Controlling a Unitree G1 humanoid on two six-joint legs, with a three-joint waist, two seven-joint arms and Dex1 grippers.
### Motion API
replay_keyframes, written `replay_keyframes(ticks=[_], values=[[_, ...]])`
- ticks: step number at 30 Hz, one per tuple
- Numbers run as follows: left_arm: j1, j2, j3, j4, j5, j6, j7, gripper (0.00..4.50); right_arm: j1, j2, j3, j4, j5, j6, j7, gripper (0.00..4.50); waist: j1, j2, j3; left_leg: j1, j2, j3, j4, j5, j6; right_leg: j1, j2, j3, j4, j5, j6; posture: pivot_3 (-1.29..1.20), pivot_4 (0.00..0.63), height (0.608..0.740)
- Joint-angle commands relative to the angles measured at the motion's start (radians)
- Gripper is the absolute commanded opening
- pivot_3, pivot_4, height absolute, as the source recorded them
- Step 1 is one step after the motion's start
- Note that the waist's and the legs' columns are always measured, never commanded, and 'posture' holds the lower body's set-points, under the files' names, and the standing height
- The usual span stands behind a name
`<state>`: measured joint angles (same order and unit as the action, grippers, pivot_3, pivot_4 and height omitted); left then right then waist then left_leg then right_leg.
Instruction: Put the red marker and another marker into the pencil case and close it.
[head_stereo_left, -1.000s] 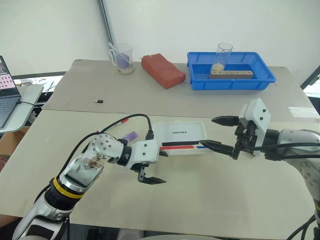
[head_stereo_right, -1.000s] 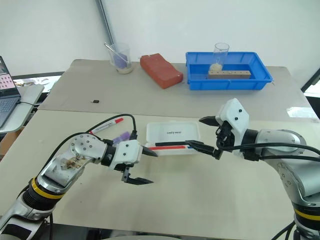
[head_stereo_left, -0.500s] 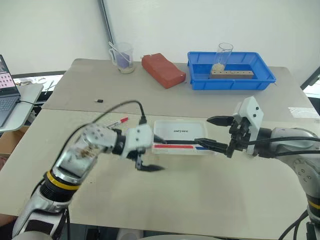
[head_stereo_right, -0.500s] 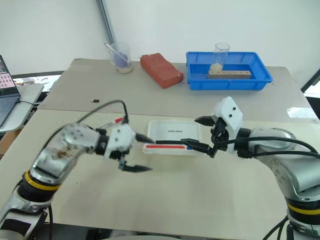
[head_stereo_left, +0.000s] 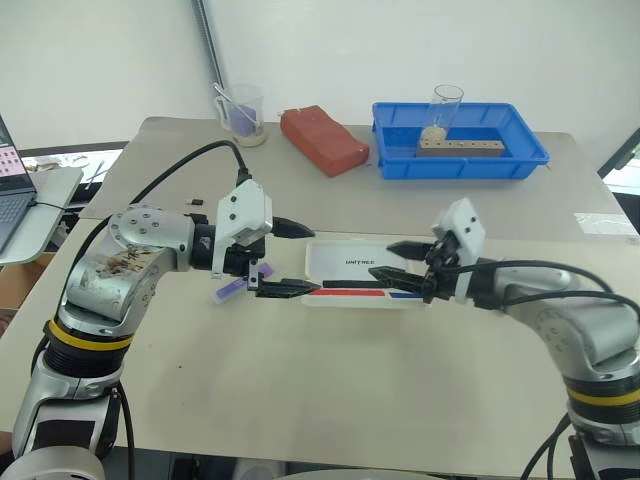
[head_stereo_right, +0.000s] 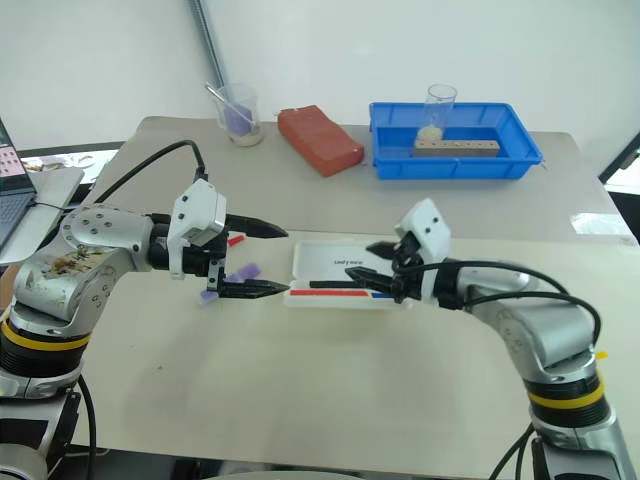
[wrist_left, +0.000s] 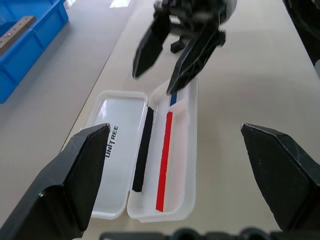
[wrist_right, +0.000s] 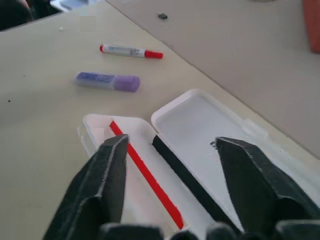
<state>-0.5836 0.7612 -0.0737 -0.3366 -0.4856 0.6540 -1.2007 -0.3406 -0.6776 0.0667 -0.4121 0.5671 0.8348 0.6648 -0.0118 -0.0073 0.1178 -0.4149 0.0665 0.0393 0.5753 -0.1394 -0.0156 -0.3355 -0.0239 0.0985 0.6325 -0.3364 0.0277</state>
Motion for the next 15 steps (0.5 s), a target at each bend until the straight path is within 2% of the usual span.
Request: replay_keyframes(ticks=[1,5,6,15], values=[[0.007,0.028,0.033,-0.037,-0.039,0.004,-0.012,4.5,-0.007,0.031,0.011,0.029,-0.048,-0.07,-0.009,1.53,-0.001,0.0,0.0,0.0,0.0,0.0,0.0,0.0,0.0,0.0,0.0,0.0,0.0,0.0,0.0,0.0,0.15,0.74],[0.023,0.037,0.022,-0.049,-0.047,0.007,0.005,4.5,-0.004,0.087,0.033,0.095,-0.101,-0.124,-0.022,0.18,-0.002,0.0,0.0,0.0,0.0,0.0,0.0,0.0,0.0,0.0,0.0,0.0,0.001,0.0,0.0,0.0,0.15,0.74],[0.025,0.038,0.019,-0.053,-0.049,0.011,0.008,4.5,-0.001,0.096,0.035,0.105,-0.11,-0.131,-0.023,0.04,-0.002,0.0,0.0,0.0,0.0,0.0,0.0,0.0,0.0,0.0,0.0,0.0,0.001,0.0,0.0,0.0,0.15,0.74],[0.05,0.06,0.008,-0.075,-0.058,0.022,0.001,4.5,0.111,0.081,0.093,0.067,-0.168,-0.112,-0.003,0.04,-0.001,0.0,0.0,0.0,0.0,0.0,0.0,0.0,0.0,0.0,0.0,0.0,0.001,0.0,0.0,0.0,0.15,0.74]])
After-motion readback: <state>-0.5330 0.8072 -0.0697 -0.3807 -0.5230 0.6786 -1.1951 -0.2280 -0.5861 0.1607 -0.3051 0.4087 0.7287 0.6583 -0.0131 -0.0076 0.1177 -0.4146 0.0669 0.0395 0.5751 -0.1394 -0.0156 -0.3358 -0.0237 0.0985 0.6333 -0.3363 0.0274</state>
